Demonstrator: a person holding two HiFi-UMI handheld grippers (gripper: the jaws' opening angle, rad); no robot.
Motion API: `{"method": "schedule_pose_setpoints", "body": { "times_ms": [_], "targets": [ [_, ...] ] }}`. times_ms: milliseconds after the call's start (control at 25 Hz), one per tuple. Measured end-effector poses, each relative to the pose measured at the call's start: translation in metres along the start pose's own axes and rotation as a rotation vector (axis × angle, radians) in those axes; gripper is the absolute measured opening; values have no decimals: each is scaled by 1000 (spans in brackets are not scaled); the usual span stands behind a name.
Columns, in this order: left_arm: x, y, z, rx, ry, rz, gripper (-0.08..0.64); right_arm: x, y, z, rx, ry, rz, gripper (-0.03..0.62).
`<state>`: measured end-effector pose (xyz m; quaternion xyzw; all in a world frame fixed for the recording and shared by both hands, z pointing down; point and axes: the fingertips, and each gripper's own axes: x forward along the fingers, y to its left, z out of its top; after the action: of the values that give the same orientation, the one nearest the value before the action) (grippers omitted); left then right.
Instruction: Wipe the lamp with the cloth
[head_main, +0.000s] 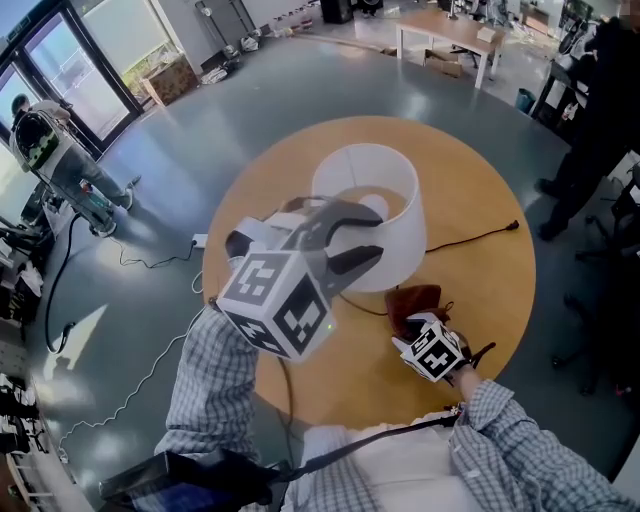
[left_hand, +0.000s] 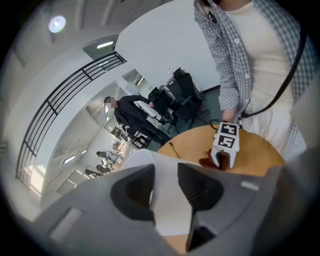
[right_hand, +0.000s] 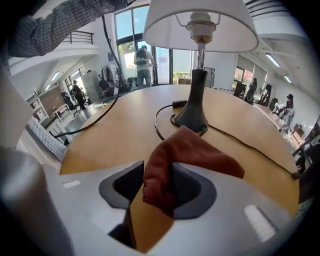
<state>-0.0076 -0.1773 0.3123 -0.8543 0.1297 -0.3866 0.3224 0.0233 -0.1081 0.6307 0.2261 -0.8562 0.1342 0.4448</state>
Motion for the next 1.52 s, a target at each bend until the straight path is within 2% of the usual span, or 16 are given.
{"method": "schedule_pose_setpoints", "body": {
  "times_ms": [240,360,480,640,800,920,1080,1160,1200,1320,1440,1520],
  "targets": [
    [-2,1,6,-55,-70,35,175,4,4,-7,0,-14,24,273],
    [-1,-2,7,-81,-94,42,231,1,3,-3,6,-37,20,285],
    [-2,0,10,-119,-140,61,252,-3,-1,3,7,-61,12,288],
    [-15,14,27,-230,-284,143,268,-12,-8,9,20,-118,-4,287],
    [-34,26,31,-270,-332,237,268,-25,-17,13,65,-167,-35,284],
    [-56,29,31,-325,-383,321,236,-42,-22,17,110,-232,-71,246],
    [-67,7,15,-510,-426,393,133,-67,-24,21,172,-325,-132,143],
    [-64,-10,3,-602,-426,417,33,-79,-23,24,191,-385,-174,31],
    [-62,-22,-1,-635,-423,413,5,-84,-21,26,192,-413,-191,3],
    [-49,-64,-8,-686,-396,350,5,-94,-9,32,216,-472,-194,3],
    [-32,-102,-9,-725,-355,310,5,-100,4,38,286,-514,-142,3],
    [-20,-125,-9,-792,-356,293,5,-104,13,41,332,-535,-98,3]
  ]
}}
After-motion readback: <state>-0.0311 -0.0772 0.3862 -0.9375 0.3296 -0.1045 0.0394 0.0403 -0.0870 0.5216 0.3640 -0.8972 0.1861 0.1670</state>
